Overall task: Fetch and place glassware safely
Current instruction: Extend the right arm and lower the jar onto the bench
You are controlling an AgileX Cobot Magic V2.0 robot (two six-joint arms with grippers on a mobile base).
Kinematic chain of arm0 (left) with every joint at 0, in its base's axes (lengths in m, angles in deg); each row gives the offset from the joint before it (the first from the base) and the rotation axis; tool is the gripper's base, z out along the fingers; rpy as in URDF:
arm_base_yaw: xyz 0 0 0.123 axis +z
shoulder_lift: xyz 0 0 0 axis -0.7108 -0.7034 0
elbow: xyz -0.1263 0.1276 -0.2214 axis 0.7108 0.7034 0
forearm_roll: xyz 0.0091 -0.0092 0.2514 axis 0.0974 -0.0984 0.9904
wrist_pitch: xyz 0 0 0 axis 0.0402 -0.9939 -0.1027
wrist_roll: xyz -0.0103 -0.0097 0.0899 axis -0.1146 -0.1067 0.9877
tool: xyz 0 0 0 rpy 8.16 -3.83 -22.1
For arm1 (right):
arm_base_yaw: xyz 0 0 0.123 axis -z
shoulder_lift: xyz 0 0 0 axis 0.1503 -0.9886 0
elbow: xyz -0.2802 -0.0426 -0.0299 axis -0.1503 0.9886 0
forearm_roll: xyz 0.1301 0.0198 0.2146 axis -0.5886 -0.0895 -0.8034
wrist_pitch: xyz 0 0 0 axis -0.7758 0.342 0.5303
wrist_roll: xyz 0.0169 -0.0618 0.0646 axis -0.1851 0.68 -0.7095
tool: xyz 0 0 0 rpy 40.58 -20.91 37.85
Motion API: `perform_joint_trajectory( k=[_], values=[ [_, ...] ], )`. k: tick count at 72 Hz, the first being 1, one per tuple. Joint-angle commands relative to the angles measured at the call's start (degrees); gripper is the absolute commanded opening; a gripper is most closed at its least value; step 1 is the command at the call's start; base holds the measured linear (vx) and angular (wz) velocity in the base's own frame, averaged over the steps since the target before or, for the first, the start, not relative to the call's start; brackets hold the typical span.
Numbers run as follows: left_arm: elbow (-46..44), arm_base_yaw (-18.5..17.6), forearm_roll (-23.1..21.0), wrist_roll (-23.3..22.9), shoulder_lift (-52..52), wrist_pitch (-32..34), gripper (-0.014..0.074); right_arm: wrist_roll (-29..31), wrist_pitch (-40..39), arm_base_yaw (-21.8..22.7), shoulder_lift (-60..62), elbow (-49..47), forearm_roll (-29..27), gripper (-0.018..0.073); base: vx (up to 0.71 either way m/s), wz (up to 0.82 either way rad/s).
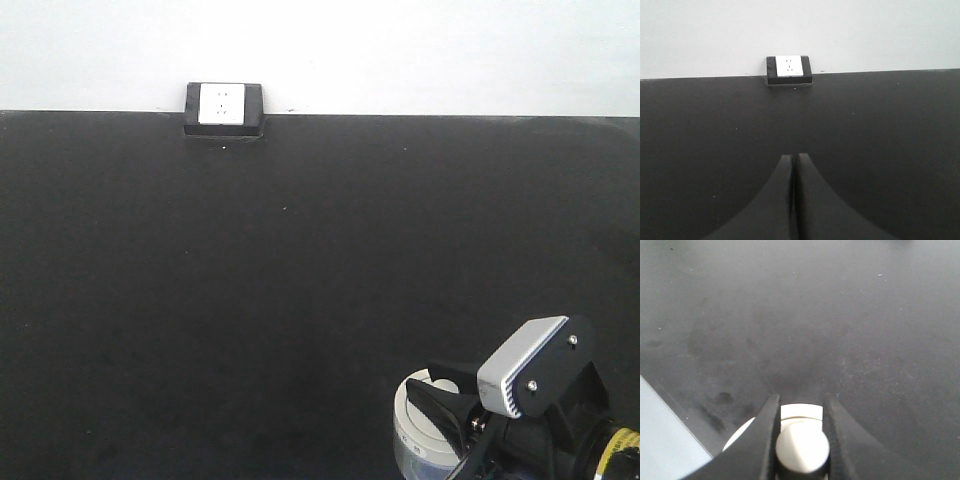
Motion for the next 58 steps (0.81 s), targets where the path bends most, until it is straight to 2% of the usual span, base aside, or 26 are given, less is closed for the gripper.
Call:
perform_joint_trajectory(
  k=[1, 29, 36, 50, 58],
  values=[
    [-1.6, -0.1, -0.7, 0.1, -1.1, 4.1, -0.0007, 0.2, -5.2, 0.0, 0.3, -1.9, 0.3, -0.0001, 0.00, 0.00],
    [-1.6, -0.1, -0.7, 0.1, -1.1, 4.1, -0.0007, 0.2, -7.3, 0.0, -0.2, -1.9, 0.3, -0.0001, 0.00, 0.00],
    [-1.6, -0.1, -0.7, 0.1, -1.1, 4.1, -0.0007, 1.1, -13.3, 0.0, -1.2, -1.9, 0.3, -0.0001, 0.00, 0.00],
    [-1.6, -0.1, -0.7, 0.1, -1.1, 4.1, -0.0007, 4.2, -31.4, 0.0, -9.1, -2.5, 0.0, -0.0001, 0.00, 0.00],
    [-1.6, -0.1, -0.7, 0.1, -1.1, 4.1, -0.0007, 6.7, -37.8, 0.0, -16.4, -4.5, -3.5, -0.0001, 0.00, 0.00]
  ],
)
